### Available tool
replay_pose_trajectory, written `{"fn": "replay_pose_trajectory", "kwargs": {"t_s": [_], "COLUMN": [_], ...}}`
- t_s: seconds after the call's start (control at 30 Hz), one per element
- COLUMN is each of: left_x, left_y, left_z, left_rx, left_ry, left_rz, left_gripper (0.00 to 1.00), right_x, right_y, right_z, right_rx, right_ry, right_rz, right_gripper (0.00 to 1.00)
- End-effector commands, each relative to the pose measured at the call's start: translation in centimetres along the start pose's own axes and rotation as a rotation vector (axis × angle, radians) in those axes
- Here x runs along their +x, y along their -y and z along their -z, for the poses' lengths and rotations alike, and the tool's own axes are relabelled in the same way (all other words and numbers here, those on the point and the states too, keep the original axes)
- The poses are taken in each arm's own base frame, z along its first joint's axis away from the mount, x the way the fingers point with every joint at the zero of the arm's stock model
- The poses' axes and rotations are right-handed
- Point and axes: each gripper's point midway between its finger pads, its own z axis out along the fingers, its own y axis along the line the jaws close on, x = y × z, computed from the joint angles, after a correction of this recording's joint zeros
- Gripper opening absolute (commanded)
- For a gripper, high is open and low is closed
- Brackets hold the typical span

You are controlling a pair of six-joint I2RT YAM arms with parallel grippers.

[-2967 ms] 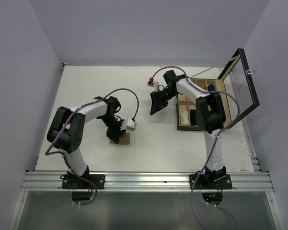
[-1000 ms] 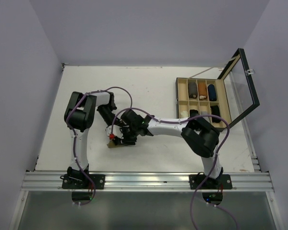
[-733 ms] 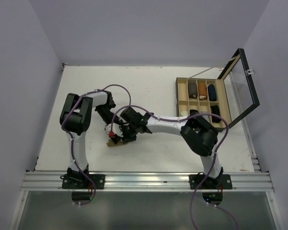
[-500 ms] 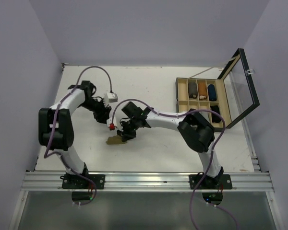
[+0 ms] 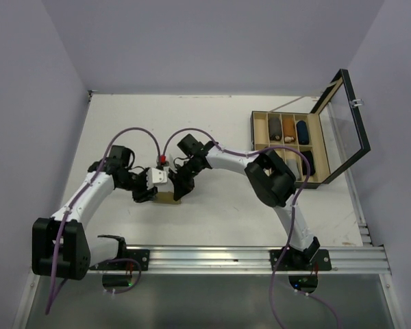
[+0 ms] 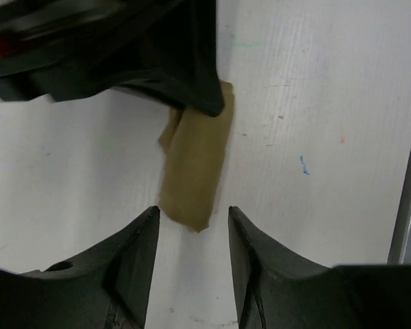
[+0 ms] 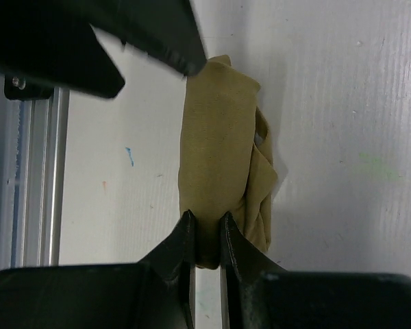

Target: Roll the underwear

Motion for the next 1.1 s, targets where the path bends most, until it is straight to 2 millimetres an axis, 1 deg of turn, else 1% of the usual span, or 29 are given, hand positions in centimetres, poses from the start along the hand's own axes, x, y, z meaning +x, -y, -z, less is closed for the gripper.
{"fn": "replay_pose_trajectory", "kwargs": {"t_s": [0.0,0.03,0.1,0.17,0.23,0.33,0.4,0.5,0.57,0.6,0.7,0.73,0.77,0.8,0.83,0.87,0.9,0.93,0.97,1.0,1.03,1.07], "left_x": [-0.4,-0.7,-0.7,-0.8,-0.6,0.2,0.8,1.8,2.2,2.7,4.3,4.8,6.2,6.2,6.4,6.7,7.0,7.2,7.6,7.8,7.8,8.1], "left_y": [0.0,-0.5,-0.3,-0.6,-0.9,-0.6,-0.1,1.6,2.2,2.6,2.9,2.8,3.5,3.5,3.8,4.1,4.1,4.1,4.0,4.1,3.6,3.5], "left_z": [-1.9,-2.2,-2.9,-3.2,-3.6,-4.5,-5.3,-5.7,-5.9,-6.1,-6.6,-6.6,-7.0,-7.0,-7.1,-7.1,-7.1,-7.1,-7.1,-7.0,-7.2,-6.9], "left_rx": [-0.046,-0.067,-0.054,-0.053,-0.055,-0.024,0.028,0.12,0.152,0.17,0.193,0.195,0.27,0.27,0.297,0.333,0.344,0.356,0.386,0.406,0.424,0.434], "left_ry": [-0.006,-0.002,-0.006,-0.005,-0.011,-0.037,-0.066,-0.096,-0.1,-0.112,-0.165,-0.191,-0.252,-0.251,-0.262,-0.281,-0.292,-0.304,-0.335,-0.348,-0.359,-0.385], "left_rz": [-0.142,-0.169,-0.183,-0.194,-0.205,-0.219,-0.239,-0.228,-0.223,-0.207,-0.16,-0.145,-0.047,-0.045,-0.029,0.005,0.021,0.038,0.071,0.093,0.108,0.13], "left_gripper": [0.48,0.49,0.49,0.5,0.5,0.5,0.49,0.49,0.49,0.49,0.44,0.33,0.16,0.13,0.11,0.1,0.08,0.08,0.06,0.06,0.06,0.05], "right_x": [6.0,6.0,6.4,6.6,6.9,6.9,6.8,6.7,6.6,6.7,6.7,6.4,5.7,5.6,5.2,4.1,4.2,3.8,3.2,3.1,3.1,2.8], "right_y": [-0.2,-0.1,-0.1,-0.1,-0.1,0.1,0.2,0.5,0.9,0.9,0.9,0.9,1.4,1.4,1.6,2.1,2.4,2.8,3.4,3.5,3.5,3.4], "right_z": [-1.5,-1.6,-1.7,-1.7,-1.9,-2.1,-2.1,-2.0,-1.9,-1.9,-1.8,-1.6,0.0,0.0,0.7,2.7,3.8,5.1,7.9,9.4,10.8,13.8], "right_rx": [-0.007,-0.006,-0.011,-0.014,-0.019,-0.018,-0.017,0.001,0.009,0.008,0.006,0.012,0.067,0.069,0.084,0.121,0.15,0.179,0.227,0.245,0.264,0.315], "right_ry": [-0.168,-0.168,-0.175,-0.176,-0.181,-0.181,-0.18,-0.179,-0.176,-0.177,-0.175,-0.17,-0.147,-0.144,-0.13,-0.089,-0.078,-0.058,-0.013,0.004,0.011,0.046], "right_rz": [-0.188,-0.193,-0.202,-0.212,-0.215,-0.223,-0.225,-0.218,-0.213,-0.216,-0.216,-0.208,-0.2,-0.197,-0.194,-0.197,-0.205,-0.211,-0.228,-0.238,-0.244,-0.229], "right_gripper": [0.0,0.0,0.0,0.0,0.0,0.0,0.0,0.0,0.0,0.0,0.0,0.0,0.11,0.11,0.18,0.29,0.34,0.37,0.42,0.43,0.44,0.44]}}
